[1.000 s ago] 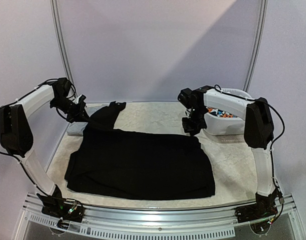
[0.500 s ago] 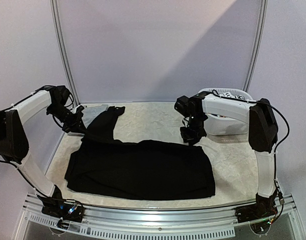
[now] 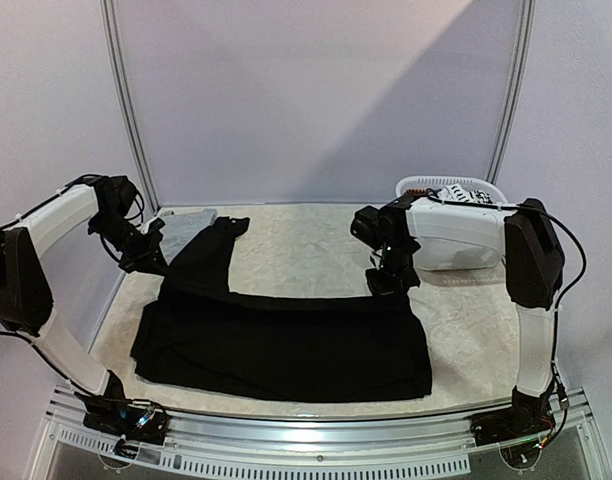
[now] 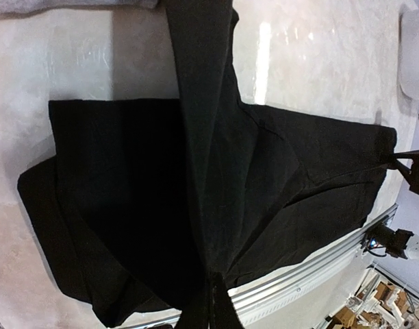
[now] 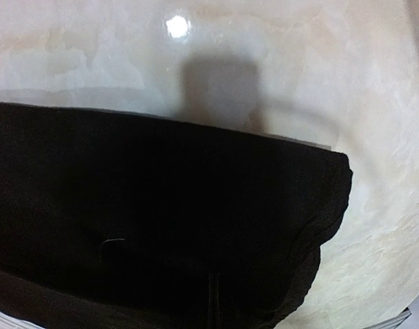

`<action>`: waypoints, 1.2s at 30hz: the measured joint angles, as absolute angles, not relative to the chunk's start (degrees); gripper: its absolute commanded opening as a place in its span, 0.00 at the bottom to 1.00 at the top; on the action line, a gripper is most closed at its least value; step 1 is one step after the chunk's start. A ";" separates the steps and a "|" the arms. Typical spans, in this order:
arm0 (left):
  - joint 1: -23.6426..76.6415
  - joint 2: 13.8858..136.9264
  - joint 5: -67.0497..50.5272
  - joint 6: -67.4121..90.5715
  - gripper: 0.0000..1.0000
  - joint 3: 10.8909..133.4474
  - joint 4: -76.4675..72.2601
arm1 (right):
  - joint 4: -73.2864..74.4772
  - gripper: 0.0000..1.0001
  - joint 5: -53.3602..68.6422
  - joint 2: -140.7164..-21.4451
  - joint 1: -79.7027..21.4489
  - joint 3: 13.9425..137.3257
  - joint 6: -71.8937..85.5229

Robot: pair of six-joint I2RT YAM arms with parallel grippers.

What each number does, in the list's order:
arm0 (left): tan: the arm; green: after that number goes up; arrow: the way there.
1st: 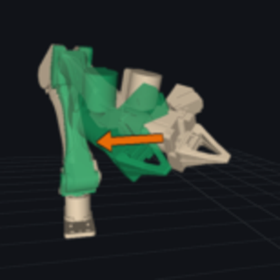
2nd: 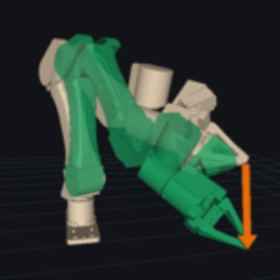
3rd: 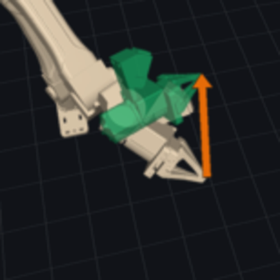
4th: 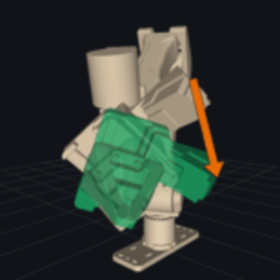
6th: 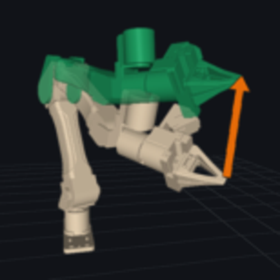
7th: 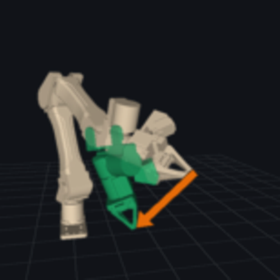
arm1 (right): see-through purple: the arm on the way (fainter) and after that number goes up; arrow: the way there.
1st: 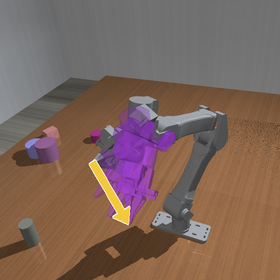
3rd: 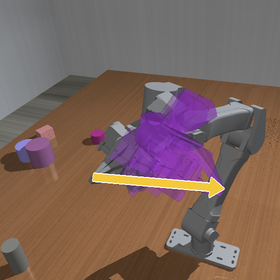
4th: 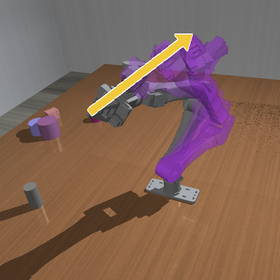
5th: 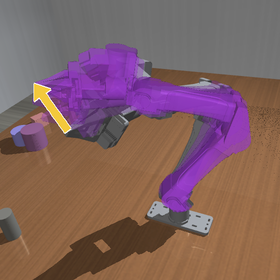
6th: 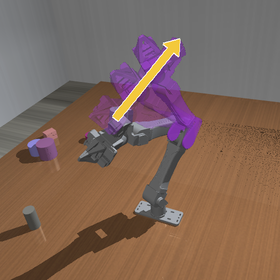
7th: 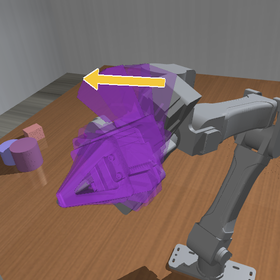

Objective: Fold and stack the mixed laundry pile
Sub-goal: Fold the 1/3-folded shirt at the center of the board.

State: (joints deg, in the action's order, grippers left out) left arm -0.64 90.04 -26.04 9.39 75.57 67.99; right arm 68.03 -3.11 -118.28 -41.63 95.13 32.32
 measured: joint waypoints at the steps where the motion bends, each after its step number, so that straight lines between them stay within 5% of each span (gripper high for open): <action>1: -0.64 89.80 -26.02 9.37 0.00 75.18 68.25 | 68.03 0.00 -3.11 -117.93 -41.78 94.32 32.34; 21: -0.64 89.54 -23.68 9.41 0.01 69.14 70.81 | 67.51 0.03 -2.59 -118.43 -44.88 90.63 33.87; 25: -0.64 91.05 -22.70 9.50 0.12 68.95 70.74 | 67.81 0.12 -2.83 -119.50 -44.95 89.84 34.70; 29: -0.64 91.53 -21.28 10.07 0.33 69.01 70.63 | 68.73 0.24 -3.36 -119.77 -44.95 89.34 35.48; 36: -0.62 91.53 -18.00 11.81 0.57 72.36 70.00 | 71.37 0.26 -5.19 -119.77 -44.95 89.78 36.01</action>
State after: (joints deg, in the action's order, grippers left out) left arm -0.62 91.53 -18.00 11.81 72.36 70.00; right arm 71.37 -5.19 -119.77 -44.95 89.78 36.01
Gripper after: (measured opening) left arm 0.477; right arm 0.261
